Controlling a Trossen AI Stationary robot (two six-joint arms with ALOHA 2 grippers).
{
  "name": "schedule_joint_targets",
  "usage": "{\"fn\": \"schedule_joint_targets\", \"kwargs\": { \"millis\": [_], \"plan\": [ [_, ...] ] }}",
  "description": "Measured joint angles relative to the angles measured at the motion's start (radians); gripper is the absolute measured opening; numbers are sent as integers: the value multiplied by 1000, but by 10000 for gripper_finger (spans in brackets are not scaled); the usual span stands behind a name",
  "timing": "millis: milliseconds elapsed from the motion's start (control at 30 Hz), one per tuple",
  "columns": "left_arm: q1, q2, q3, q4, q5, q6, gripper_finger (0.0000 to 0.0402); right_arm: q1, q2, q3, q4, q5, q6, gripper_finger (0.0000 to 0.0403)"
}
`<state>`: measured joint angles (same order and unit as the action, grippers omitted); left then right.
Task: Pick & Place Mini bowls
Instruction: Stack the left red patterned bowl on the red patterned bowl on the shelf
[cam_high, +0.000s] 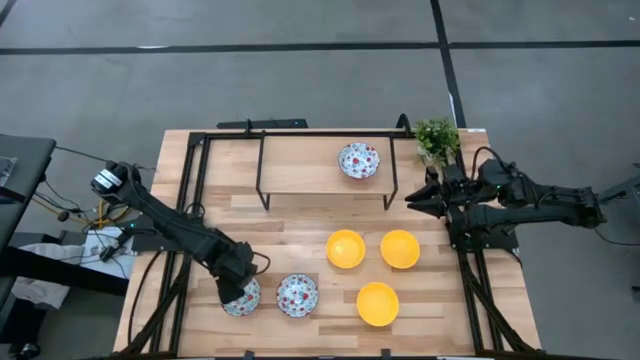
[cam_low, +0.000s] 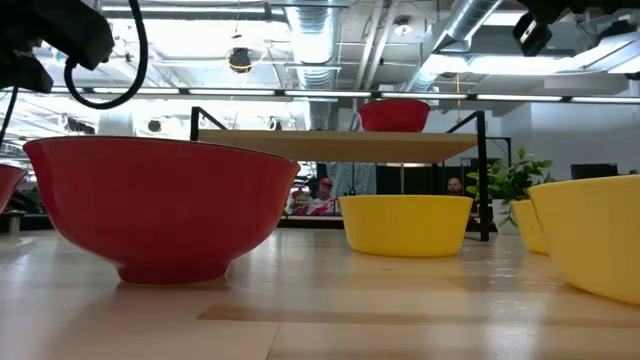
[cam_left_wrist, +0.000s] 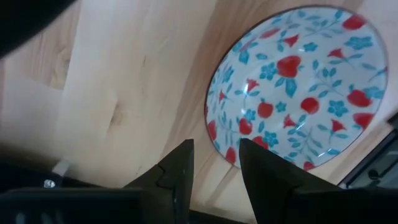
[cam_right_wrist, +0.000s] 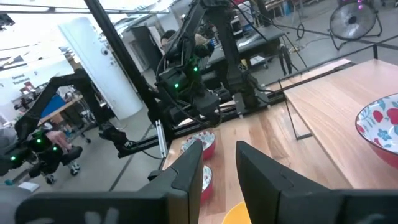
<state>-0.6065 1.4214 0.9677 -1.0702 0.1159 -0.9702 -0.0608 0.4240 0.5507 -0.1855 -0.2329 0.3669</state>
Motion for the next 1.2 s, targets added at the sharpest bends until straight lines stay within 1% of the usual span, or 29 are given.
{"fn": "schedule_joint_targets", "kwargs": {
  "millis": [67, 167, 300, 467, 700, 1033, 1200],
  "plan": [
    [2, -14, -24, 48, -4, -2, 127, 1, 0, 0, 0, 0, 0, 86],
    [2, -49, -94, 121, -3, -31, 127, 2, 0, 0, 0, 0, 0, 86],
    [2, -103, -165, 143, -1, -87, 127, 2, 0, 0, 0, -2, 14, 86],
    [3, -174, -222, 237, 0, -95, 127, 2, 0, 0, 0, -3, 26, 86],
    [24, -183, -280, 319, 13, -135, 127, 2, 0, 0, 0, -2, 28, 86],
    [27, -178, -316, 346, 12, -135, 127, 2, 0, 1, 11, 1, 28, 86],
    [34, -178, -338, 445, 12, -136, 124, 2, 0, 1, 11, 3, 33, 86]
  ]
}}
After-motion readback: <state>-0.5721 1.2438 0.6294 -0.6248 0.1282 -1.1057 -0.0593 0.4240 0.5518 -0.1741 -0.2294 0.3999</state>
